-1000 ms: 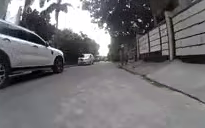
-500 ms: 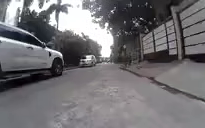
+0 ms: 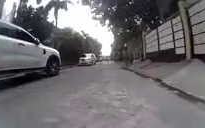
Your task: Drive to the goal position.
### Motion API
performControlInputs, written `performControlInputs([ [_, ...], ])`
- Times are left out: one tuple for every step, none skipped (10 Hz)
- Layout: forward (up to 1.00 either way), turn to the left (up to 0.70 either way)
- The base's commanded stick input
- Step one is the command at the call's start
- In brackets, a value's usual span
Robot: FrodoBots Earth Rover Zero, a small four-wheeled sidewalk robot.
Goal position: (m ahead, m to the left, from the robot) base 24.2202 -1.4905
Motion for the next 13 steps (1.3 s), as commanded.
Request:
performControlInputs([
  [1.00,0.01],
  [1.00,0.01],
  [1.00,0.01],
  [1.00,0.01],
  [1.00,0.01],
  [1.00,-0.10],
  [1.00,-0.28],
  [1.00,-0.39],
  [1.00,-0.39],
  [1.00,-0.39],
  [1.00,-0.39],
  [1.00,-0.31],
  [1.00,-0.22],
])
